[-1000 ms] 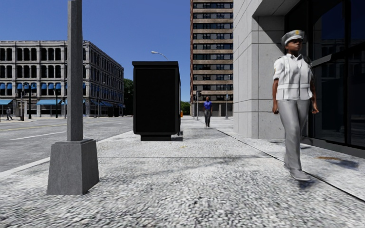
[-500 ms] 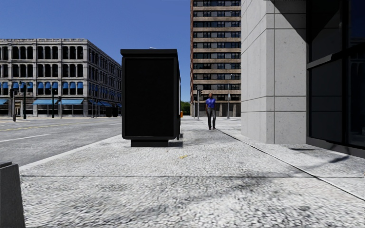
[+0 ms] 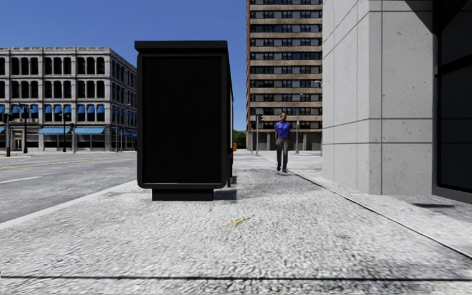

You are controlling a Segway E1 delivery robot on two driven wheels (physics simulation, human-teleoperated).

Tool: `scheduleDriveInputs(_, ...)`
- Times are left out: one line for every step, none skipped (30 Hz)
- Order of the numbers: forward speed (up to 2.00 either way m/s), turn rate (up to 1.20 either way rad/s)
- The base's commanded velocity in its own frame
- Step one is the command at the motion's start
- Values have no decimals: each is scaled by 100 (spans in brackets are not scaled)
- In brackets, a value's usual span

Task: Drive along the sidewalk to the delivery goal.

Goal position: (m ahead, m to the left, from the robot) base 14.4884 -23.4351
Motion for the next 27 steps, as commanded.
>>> scheduleDriveInputs(117,0)
scheduleDriveInputs(117,0)
scheduleDriveInputs(117,0)
scheduleDriveInputs(117,0)
scheduleDriveInputs(117,0)
scheduleDriveInputs(117,0)
scheduleDriveInputs(117,0)
scheduleDriveInputs(116,0)
scheduleDriveInputs(112,0)
scheduleDriveInputs(104,0)
scheduleDriveInputs(87,0)
scheduleDriveInputs(87,0)
scheduleDriveInputs(43,0)
scheduleDriveInputs(0,0)
scheduleDriveInputs(0,0)
scheduleDriveInputs(0,0)
scheduleDriveInputs(0,0)
scheduleDriveInputs(0,0)
scheduleDriveInputs(0,0)
scheduleDriveInputs(0,0)
scheduleDriveInputs(0,0)
scheduleDriveInputs(0,0)
scheduleDriveInputs(0,0)
scheduleDriveInputs(0,0)
scheduleDriveInputs(0,0)
scheduleDriveInputs(0,0)
scheduleDriveInputs(0,0)
